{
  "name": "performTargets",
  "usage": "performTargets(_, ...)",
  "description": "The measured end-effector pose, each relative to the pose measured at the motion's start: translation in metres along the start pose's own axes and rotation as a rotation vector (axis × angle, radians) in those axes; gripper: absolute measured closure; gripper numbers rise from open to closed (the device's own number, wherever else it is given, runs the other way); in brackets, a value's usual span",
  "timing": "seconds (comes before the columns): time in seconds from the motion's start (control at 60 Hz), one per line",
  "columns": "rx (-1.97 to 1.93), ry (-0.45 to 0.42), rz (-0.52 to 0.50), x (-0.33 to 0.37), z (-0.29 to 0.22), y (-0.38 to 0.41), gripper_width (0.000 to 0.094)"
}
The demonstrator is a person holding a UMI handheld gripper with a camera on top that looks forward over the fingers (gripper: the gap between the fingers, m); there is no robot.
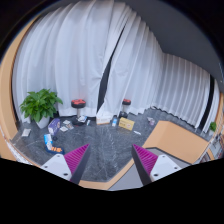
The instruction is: Unplug charger
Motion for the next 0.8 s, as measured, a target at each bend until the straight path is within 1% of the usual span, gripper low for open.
performTargets(0.117, -0.009, -0.001, 0.002, 0.000, 0.005, -0.001, 0.0083)
performTargets(0.267, -0.017, 0.024, 0.005, -0.008, 0.023, -0.005, 0.0086)
performTargets(0.433, -0.021, 0.085, 0.000, -0.027, 0.068, 0.014, 0.0087)
performTargets(0.617, -0.020, 0.184, -0.072, -0.053, 0.148, 0.089, 0.0088)
performTargets(0.733, -0.021, 0.243, -0.155, -0.068, 0.193, 0.167, 0.0085)
performTargets(0.8, -0.031, 0.251, -0.218, -0.078, 0.205, 0.219, 0.0082)
Point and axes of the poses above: the point between the fingertips, and its own axes, seen from behind it with the camera up: y to the left, z down, x backward, against the way the camera looks, the point moved 9 cm from there along x, backward, against the way the camera looks, and after that the axes turned 6 degrees about x, right-handed, at the moved point
